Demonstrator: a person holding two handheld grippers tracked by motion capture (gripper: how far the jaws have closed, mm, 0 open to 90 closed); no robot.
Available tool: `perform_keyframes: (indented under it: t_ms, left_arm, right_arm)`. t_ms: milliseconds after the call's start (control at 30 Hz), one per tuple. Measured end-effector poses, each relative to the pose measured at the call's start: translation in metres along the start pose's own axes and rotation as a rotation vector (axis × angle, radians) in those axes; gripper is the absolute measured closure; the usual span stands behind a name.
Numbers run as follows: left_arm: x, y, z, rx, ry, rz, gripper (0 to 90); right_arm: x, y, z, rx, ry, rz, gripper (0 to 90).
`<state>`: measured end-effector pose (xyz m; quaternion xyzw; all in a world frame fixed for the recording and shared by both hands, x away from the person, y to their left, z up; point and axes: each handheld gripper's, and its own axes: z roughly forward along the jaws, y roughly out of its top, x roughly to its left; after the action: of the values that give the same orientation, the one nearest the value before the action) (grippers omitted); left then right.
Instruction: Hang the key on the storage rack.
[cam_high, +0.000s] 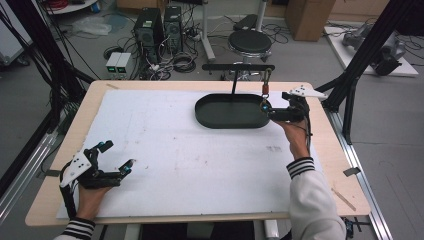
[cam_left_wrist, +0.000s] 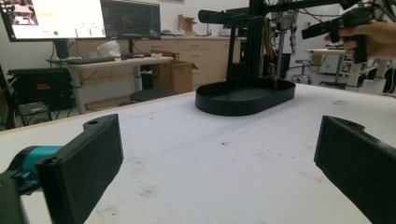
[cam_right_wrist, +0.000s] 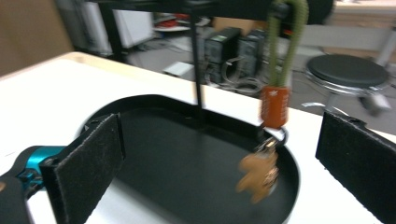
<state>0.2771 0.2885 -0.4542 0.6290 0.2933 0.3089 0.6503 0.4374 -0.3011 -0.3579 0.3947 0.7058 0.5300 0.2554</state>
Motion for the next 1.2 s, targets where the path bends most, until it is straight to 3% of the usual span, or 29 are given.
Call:
perform_keyframes:
  t_ms: [167,233,333,400,533,933,1100,1200]
  left_arm:
    - [0.0,0.0,0.0,0.006,0.003,-0.001,1.7]
    - [0.0,0.0,0.0,0.009,0.006,-0.001,1.7]
    - [0.0,0.0,0.0,0.007,0.008,-0.006,1.7]
    - [0.0,0.0,0.0,0.007,0.007,-0.007,1.7]
    - [0.0,0.0,0.0,0.009,0.01,-0.006,1.7]
    - [-0.003,0.0,-0.004,0.005,0.015,-0.002,1.7]
    - [-0.004,0.0,-0.005,0.0,0.022,-0.004,1.7]
    - [-0.004,0.0,-0.005,0.002,0.024,-0.001,1.7]
  right_arm:
    - [0.008,-0.011,-0.034,-0.064,0.071,-0.047,0.3]
    - [0.011,-0.015,-0.045,-0.049,0.089,-0.067,0.3]
    - [0.015,-0.026,-0.063,-0.101,0.116,-0.089,0.3]
    - [0.017,-0.035,-0.072,-0.112,0.114,-0.104,0.4]
    - [0.017,-0.058,-0.086,-0.148,0.118,-0.087,0.3]
    - [0.028,-0.123,-0.099,-0.241,0.106,-0.073,0.3]
    - [0.03,-0.132,-0.101,-0.273,0.092,-0.1,0.3]
    - [0.03,-0.133,-0.1,-0.264,0.086,-0.09,0.4]
